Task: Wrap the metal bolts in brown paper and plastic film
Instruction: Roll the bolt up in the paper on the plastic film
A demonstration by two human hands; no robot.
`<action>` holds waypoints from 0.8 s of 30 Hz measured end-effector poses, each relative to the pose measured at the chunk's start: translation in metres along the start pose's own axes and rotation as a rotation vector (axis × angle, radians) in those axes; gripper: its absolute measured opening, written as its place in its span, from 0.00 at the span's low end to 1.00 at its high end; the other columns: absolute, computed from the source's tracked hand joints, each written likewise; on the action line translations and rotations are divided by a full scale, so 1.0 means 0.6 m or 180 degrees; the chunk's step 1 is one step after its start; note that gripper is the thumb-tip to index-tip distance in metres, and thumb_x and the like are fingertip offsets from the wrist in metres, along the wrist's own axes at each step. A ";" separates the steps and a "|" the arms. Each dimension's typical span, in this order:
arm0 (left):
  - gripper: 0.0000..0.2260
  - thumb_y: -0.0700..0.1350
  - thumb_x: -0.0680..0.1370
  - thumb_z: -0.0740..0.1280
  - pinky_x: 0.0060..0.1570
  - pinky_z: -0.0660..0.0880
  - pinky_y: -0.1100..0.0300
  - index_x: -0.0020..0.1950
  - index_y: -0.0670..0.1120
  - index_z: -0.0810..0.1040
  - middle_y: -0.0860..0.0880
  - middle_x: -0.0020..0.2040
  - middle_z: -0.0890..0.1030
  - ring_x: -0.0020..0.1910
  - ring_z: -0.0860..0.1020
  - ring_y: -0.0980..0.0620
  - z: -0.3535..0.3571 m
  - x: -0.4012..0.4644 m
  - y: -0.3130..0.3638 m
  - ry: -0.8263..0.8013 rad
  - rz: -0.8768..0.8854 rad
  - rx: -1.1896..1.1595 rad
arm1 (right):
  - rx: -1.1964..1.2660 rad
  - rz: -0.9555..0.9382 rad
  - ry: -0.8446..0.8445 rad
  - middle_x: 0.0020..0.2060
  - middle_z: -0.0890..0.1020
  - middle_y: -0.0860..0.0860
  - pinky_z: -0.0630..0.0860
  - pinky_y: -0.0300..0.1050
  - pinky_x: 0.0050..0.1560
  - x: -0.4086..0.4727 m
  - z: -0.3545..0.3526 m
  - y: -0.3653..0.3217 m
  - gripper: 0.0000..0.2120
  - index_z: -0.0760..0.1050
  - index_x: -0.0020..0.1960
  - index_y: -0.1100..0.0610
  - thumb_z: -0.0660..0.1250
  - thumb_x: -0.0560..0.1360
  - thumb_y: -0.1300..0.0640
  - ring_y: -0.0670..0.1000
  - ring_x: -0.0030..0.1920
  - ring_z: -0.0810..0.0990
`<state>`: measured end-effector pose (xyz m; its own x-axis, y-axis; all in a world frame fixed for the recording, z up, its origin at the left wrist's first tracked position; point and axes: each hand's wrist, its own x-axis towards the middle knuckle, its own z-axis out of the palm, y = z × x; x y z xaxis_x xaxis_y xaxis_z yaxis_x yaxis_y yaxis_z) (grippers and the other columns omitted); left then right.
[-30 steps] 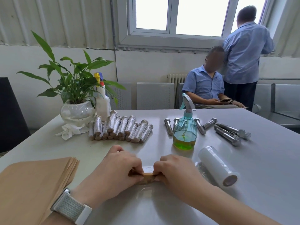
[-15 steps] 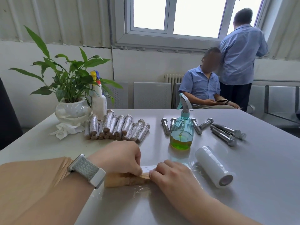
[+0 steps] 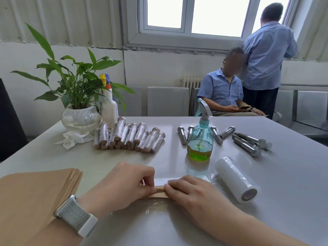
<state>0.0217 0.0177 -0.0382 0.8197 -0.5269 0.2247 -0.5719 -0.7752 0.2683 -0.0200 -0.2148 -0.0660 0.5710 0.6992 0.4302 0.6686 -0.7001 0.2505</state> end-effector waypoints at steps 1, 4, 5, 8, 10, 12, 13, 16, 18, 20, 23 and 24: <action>0.07 0.59 0.72 0.70 0.37 0.62 0.71 0.42 0.58 0.76 0.75 0.40 0.73 0.41 0.73 0.67 0.002 -0.003 -0.002 0.0097 0.0024 -0.0022 | 0.0282 -0.0008 -0.0031 0.56 0.82 0.48 0.80 0.44 0.46 -0.005 -0.005 0.007 0.15 0.80 0.61 0.54 0.70 0.75 0.55 0.51 0.49 0.82; 0.10 0.62 0.70 0.66 0.41 0.62 0.71 0.43 0.57 0.76 0.69 0.38 0.76 0.39 0.73 0.65 0.008 -0.008 -0.006 0.0277 0.0169 -0.0007 | 0.0911 0.0055 -0.0190 0.63 0.79 0.47 0.78 0.45 0.55 -0.014 -0.021 0.023 0.14 0.78 0.65 0.50 0.64 0.81 0.51 0.51 0.58 0.80; 0.11 0.63 0.70 0.64 0.43 0.62 0.70 0.42 0.58 0.75 0.66 0.37 0.76 0.39 0.74 0.65 0.009 -0.009 -0.006 0.0304 0.0221 0.0032 | 0.1061 0.0113 -0.0253 0.65 0.78 0.46 0.77 0.46 0.58 -0.017 -0.024 0.025 0.14 0.78 0.65 0.50 0.63 0.81 0.51 0.50 0.60 0.79; 0.11 0.64 0.69 0.60 0.49 0.61 0.69 0.41 0.59 0.74 0.64 0.37 0.75 0.37 0.72 0.66 0.014 -0.009 -0.006 0.0333 0.0315 0.0154 | 0.1321 0.0295 -0.0402 0.67 0.76 0.45 0.73 0.46 0.63 -0.016 -0.029 0.023 0.14 0.78 0.66 0.49 0.63 0.81 0.51 0.49 0.64 0.77; 0.10 0.64 0.70 0.59 0.49 0.61 0.69 0.41 0.59 0.73 0.64 0.37 0.74 0.37 0.70 0.67 0.018 -0.010 -0.007 0.0348 0.0338 0.0244 | 0.1327 0.0315 -0.0514 0.68 0.75 0.45 0.71 0.43 0.65 -0.013 -0.029 0.025 0.15 0.77 0.66 0.49 0.61 0.82 0.52 0.48 0.65 0.75; 0.11 0.65 0.71 0.58 0.49 0.61 0.69 0.42 0.59 0.72 0.64 0.37 0.73 0.37 0.69 0.66 0.020 -0.013 -0.011 0.0381 0.0369 0.0274 | 0.1541 0.0424 -0.0720 0.69 0.75 0.44 0.67 0.36 0.67 -0.007 -0.030 0.030 0.14 0.78 0.66 0.48 0.62 0.82 0.51 0.44 0.66 0.73; 0.11 0.65 0.72 0.58 0.49 0.62 0.69 0.42 0.59 0.72 0.63 0.38 0.73 0.38 0.69 0.66 0.021 -0.014 -0.012 0.0394 0.0388 0.0273 | 0.1731 0.0564 -0.0850 0.68 0.75 0.43 0.65 0.31 0.66 -0.002 -0.033 0.035 0.13 0.79 0.64 0.47 0.63 0.81 0.51 0.40 0.65 0.72; 0.10 0.63 0.73 0.64 0.47 0.61 0.68 0.42 0.59 0.73 0.62 0.38 0.75 0.39 0.71 0.63 0.021 -0.016 -0.013 0.0441 0.0461 0.0346 | 0.2215 0.1138 -0.1131 0.58 0.80 0.38 0.69 0.25 0.55 0.030 -0.043 0.057 0.08 0.84 0.55 0.48 0.69 0.78 0.52 0.35 0.56 0.76; 0.10 0.61 0.73 0.68 0.44 0.62 0.65 0.41 0.58 0.74 0.61 0.38 0.76 0.39 0.74 0.61 0.021 -0.015 -0.009 0.0490 0.0490 0.0466 | 0.2207 0.1388 -0.1220 0.46 0.82 0.38 0.73 0.28 0.49 0.056 -0.047 0.075 0.07 0.83 0.53 0.49 0.72 0.75 0.53 0.37 0.48 0.79; 0.11 0.62 0.71 0.71 0.44 0.65 0.62 0.41 0.57 0.75 0.60 0.38 0.77 0.39 0.76 0.59 0.019 -0.015 -0.003 0.0490 0.0492 0.0579 | 0.1910 0.1375 -0.1641 0.44 0.82 0.40 0.76 0.35 0.48 0.080 -0.049 0.087 0.10 0.80 0.53 0.47 0.74 0.72 0.50 0.40 0.44 0.78; 0.13 0.65 0.71 0.68 0.48 0.63 0.61 0.44 0.57 0.75 0.59 0.41 0.77 0.44 0.75 0.58 0.017 -0.016 0.003 0.0388 0.0434 0.0636 | 0.1452 0.1152 -0.2302 0.44 0.80 0.41 0.74 0.37 0.43 0.101 -0.045 0.086 0.14 0.79 0.53 0.46 0.75 0.70 0.46 0.41 0.42 0.76; 0.13 0.65 0.72 0.68 0.49 0.63 0.61 0.45 0.57 0.74 0.59 0.42 0.77 0.45 0.75 0.58 0.017 -0.016 0.004 0.0374 0.0412 0.0632 | 0.1338 0.1084 -0.2423 0.43 0.78 0.40 0.72 0.36 0.41 0.106 -0.045 0.084 0.14 0.78 0.54 0.47 0.75 0.70 0.46 0.43 0.43 0.75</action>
<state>0.0126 0.0175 -0.0493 0.7240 -0.5912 0.3555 -0.6447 -0.7632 0.0438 0.0371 -0.2094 -0.0026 0.8269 0.4765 -0.2987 0.4405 -0.8789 -0.1829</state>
